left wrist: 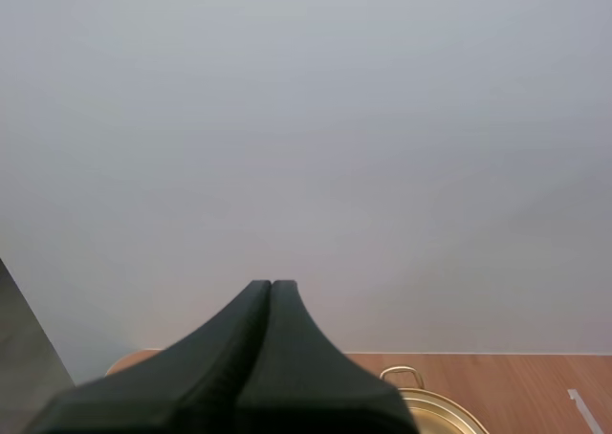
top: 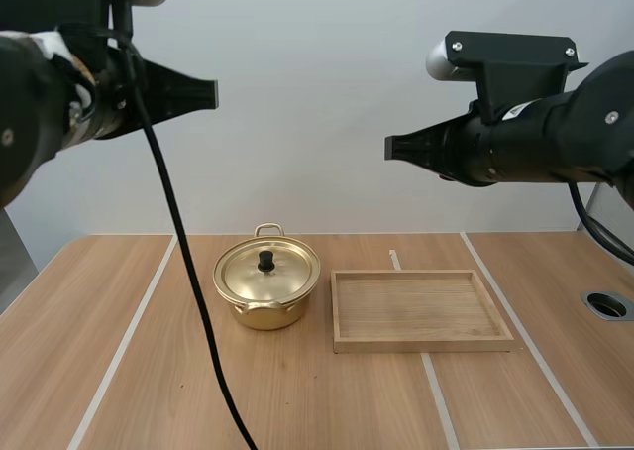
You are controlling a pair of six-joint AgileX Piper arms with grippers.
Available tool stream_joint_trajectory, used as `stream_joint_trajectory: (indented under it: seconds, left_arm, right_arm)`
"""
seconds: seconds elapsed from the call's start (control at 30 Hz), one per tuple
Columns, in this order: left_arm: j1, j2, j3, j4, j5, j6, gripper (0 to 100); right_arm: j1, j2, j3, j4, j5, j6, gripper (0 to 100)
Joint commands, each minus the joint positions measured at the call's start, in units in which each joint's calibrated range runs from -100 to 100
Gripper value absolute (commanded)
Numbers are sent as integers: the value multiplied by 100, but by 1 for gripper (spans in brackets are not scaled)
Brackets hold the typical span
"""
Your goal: Open the pot, put the grape inside, and close it
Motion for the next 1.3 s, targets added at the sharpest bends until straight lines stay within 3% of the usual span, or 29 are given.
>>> stream_joint_trajectory:
  seconds: [0.0, 0.3, 0.5, 0.67, 0.87, 1.03, 1.27]
  left_arm:
    - [-17, -580, 426, 71, -129, -61, 0]
    - [-17, -2246, 1598, 71, 11, -61, 0]
    - [-17, -2977, 2198, 71, -257, -61, 0]
    - [70, -3081, 2986, 94, -310, -61, 0]
    - [286, -3081, 3866, 106, -1923, -61, 0]
    - [315, -3081, 4626, 130, -2965, -61, 0]
    - [315, -3081, 5583, 129, -3573, -61, 0]
  right_arm:
    - [2, -605, 208, -153, -97, -24, 0]
    - [2, -2069, 911, -556, 567, -24, 0]
    - [2, -2763, 1654, -696, -1028, -24, 0]
    - [2, -2809, 2434, -606, -1409, -24, 0]
    - [2, -2809, 3360, -617, -2592, -36, 0]
    - [2, -2809, 3995, -617, -3646, -144, 0]
    - [2, -2809, 4614, -617, -3804, -144, 0]
